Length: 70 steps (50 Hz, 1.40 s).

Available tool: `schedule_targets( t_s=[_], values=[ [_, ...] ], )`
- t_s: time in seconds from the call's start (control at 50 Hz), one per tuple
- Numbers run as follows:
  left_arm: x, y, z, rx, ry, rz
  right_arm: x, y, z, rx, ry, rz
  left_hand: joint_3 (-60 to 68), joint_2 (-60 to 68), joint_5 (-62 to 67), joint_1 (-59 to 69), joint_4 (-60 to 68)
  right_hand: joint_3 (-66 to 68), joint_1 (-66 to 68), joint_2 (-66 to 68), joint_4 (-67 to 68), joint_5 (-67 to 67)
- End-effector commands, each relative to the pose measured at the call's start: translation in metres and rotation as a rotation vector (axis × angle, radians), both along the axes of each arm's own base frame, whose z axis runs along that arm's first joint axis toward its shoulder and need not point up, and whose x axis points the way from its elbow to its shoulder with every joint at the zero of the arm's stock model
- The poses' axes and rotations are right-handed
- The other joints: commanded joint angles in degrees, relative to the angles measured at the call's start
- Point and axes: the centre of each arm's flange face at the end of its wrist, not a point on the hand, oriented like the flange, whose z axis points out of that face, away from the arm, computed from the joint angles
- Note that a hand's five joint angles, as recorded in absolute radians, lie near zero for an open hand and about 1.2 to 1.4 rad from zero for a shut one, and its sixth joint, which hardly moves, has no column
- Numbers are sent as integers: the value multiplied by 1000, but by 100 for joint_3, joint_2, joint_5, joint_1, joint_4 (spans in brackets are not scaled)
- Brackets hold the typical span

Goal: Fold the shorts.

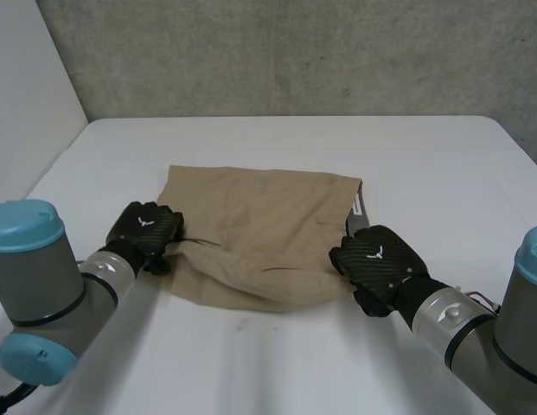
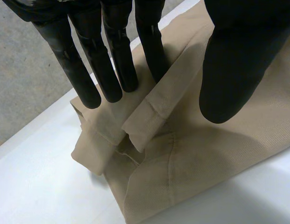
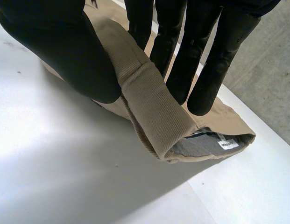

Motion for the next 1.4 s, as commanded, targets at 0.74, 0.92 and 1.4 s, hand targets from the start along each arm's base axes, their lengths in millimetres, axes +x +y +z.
schedule_targets(
  t_s=[0.74,0.92,1.4],
  values=[
    [61,181,111,-51,-282,-67,-34,58,66,56,372,115,3602,3602,3638,3525,3597,1354,2382,1254,1184,1365],
    [44,117,70,17,-292,-72,-23,29,34,85,382,99,3602,3602,3638,3525,3597,1354,2382,1254,1184,1365],
    [-46,-105,130,-617,-102,91,46,-151,88,-471,168,-158,3602,3602,3638,3525,3597,1354,2382,1254,1184,1365]
  ],
)
